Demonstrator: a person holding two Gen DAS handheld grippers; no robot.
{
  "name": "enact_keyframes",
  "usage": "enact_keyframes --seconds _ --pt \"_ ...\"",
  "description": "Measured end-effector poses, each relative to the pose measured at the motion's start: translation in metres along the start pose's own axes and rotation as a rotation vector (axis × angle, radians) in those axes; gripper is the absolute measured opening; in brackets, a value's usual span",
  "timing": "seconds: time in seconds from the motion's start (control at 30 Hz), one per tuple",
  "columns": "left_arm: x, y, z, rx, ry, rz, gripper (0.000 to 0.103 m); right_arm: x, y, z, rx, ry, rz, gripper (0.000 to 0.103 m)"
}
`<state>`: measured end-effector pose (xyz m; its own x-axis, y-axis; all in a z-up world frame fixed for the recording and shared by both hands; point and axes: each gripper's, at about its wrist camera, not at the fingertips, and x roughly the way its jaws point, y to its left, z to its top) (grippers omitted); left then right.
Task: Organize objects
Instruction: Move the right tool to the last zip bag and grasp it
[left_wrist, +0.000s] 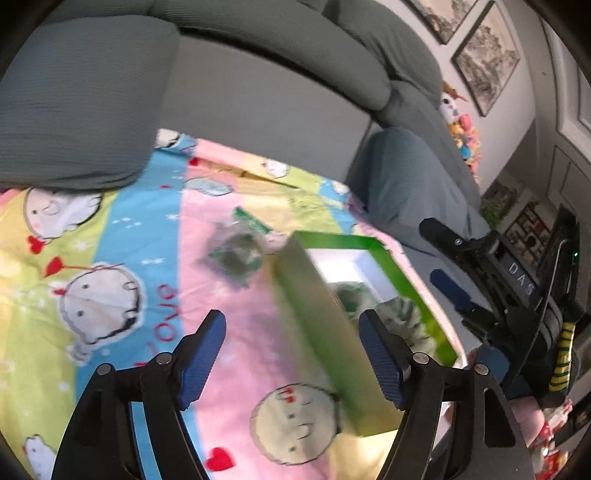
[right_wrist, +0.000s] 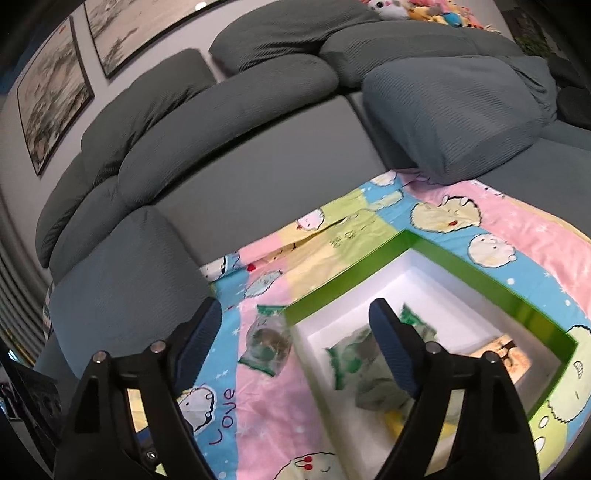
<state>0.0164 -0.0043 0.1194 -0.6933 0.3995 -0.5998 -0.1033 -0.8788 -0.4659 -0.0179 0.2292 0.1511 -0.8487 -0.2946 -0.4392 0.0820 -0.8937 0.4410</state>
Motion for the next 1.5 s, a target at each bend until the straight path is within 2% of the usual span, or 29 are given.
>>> enact_keyframes --seconds 0.13,0.33,0.5,0.6,0.73,0.87,0.93,1.03,1.17,1.43,1.5 --pt "-0.005 0.017 -0.001 0.006 0.007 0.058 0.076 0.008 0.012 -0.006 -0.023 0.017 0.005 0.082" --pt "-0.004 0.046 0.002 -0.059 0.035 0.150 0.076 0.026 0.032 -0.016 -0.063 0.062 0.006 0.082" --pt "-0.005 0.074 0.004 -0.132 0.055 0.239 0.076 0.048 0.048 -0.026 -0.068 0.153 0.036 0.082" --pt "-0.007 0.091 0.004 -0.192 0.067 0.265 0.076 0.062 0.057 -0.032 -0.085 0.216 0.034 0.082" --pt "-0.013 0.108 0.006 -0.264 0.050 0.268 0.076 0.090 0.077 -0.040 -0.161 0.292 -0.014 0.082" --pt "-0.015 0.119 0.007 -0.338 0.051 0.234 0.076 0.134 0.091 -0.053 -0.189 0.407 -0.044 0.079" --pt "-0.015 0.121 0.007 -0.345 0.053 0.230 0.076 0.154 0.092 -0.061 -0.192 0.439 -0.101 0.077" --pt "-0.017 0.122 0.008 -0.343 0.050 0.237 0.076 0.174 0.092 -0.069 -0.217 0.459 -0.184 0.074" --pt "-0.018 0.123 0.009 -0.340 0.053 0.227 0.076 0.182 0.088 -0.068 -0.235 0.418 -0.259 0.073" --pt "-0.015 0.121 0.009 -0.336 0.070 0.216 0.076 0.203 0.079 -0.075 -0.220 0.449 -0.236 0.069" --pt "-0.015 0.121 0.010 -0.333 0.071 0.219 0.076 0.206 0.077 -0.078 -0.218 0.454 -0.242 0.058"
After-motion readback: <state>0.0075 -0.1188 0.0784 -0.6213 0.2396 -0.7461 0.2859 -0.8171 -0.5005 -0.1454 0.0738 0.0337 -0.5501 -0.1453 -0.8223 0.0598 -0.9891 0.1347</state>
